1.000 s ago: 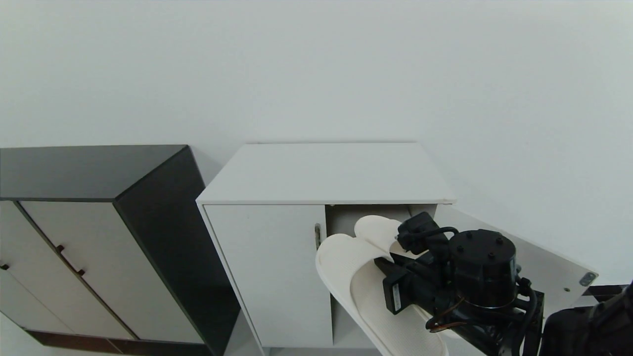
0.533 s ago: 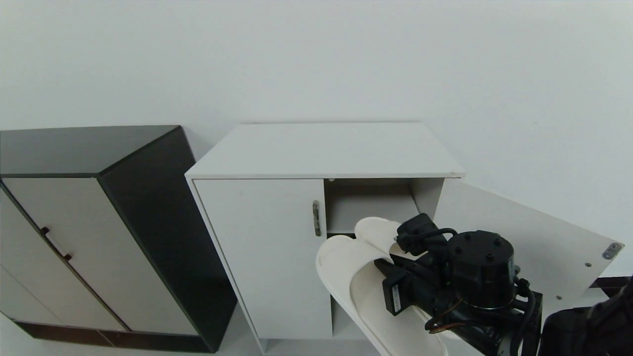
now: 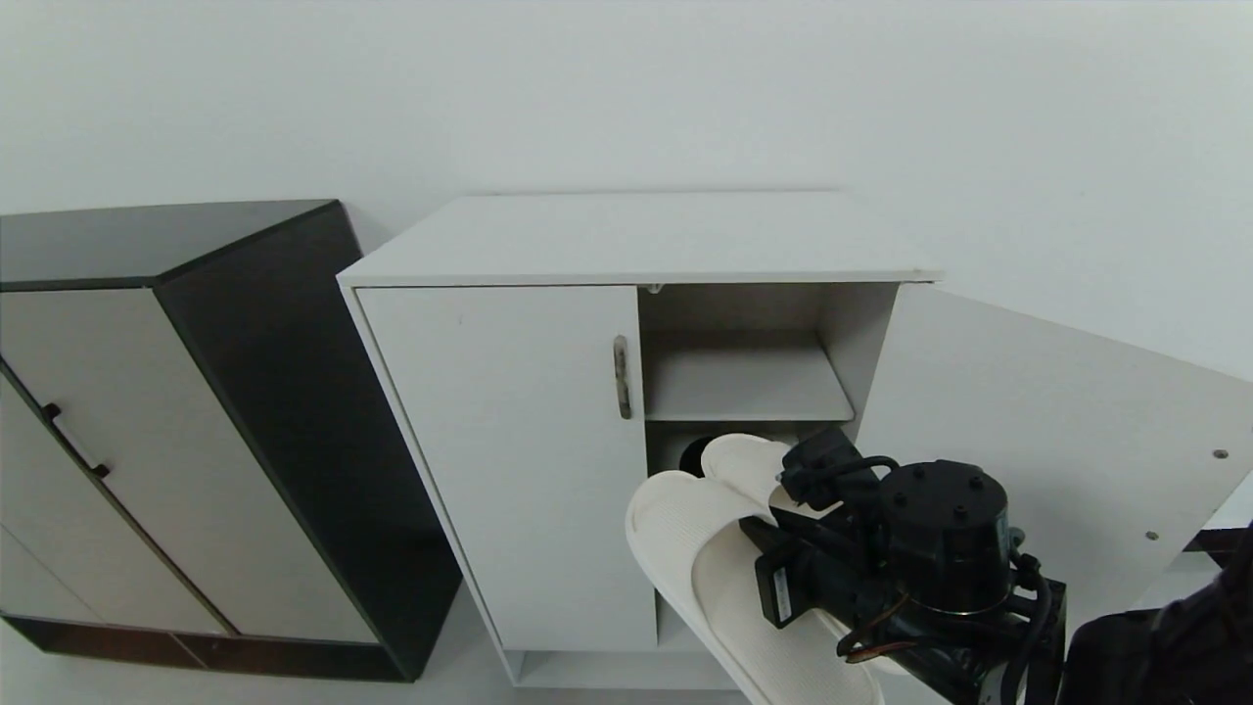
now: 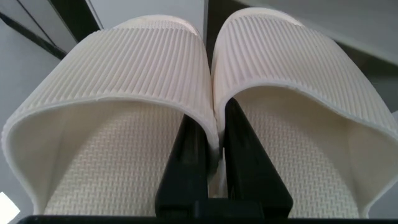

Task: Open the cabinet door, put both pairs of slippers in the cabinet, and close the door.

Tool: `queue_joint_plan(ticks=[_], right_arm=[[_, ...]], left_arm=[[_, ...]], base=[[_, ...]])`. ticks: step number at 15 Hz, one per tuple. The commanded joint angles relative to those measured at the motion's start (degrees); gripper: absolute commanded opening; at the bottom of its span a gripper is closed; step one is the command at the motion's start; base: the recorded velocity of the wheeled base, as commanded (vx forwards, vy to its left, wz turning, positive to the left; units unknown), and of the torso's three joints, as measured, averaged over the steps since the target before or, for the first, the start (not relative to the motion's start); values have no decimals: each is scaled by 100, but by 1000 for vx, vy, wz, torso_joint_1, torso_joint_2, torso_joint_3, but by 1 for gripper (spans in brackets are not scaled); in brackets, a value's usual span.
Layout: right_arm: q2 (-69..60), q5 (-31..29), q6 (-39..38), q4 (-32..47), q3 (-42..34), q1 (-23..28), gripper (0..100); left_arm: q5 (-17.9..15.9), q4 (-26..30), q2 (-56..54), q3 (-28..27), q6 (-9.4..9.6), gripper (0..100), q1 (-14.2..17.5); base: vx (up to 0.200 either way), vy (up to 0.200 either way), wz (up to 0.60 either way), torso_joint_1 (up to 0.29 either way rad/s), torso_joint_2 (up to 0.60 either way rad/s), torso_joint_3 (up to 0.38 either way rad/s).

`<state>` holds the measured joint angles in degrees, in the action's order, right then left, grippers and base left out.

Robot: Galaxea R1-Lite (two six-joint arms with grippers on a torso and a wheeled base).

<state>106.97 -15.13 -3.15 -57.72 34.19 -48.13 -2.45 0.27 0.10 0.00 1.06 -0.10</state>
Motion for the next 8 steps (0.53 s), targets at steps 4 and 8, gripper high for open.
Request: queue_joint_plan(ticks=[4, 8], right_arm=[[34, 1, -2, -2, -1, -4, 0], [69, 1, -2, -2, -1, 5, 0]], left_arm=[[-1, 0, -1, 0, -1, 0, 1], [-1, 0, -1, 0, -1, 0, 1]], base=[[0, 0, 0, -128, 471, 333], [0, 0, 0, -90, 450, 350]])
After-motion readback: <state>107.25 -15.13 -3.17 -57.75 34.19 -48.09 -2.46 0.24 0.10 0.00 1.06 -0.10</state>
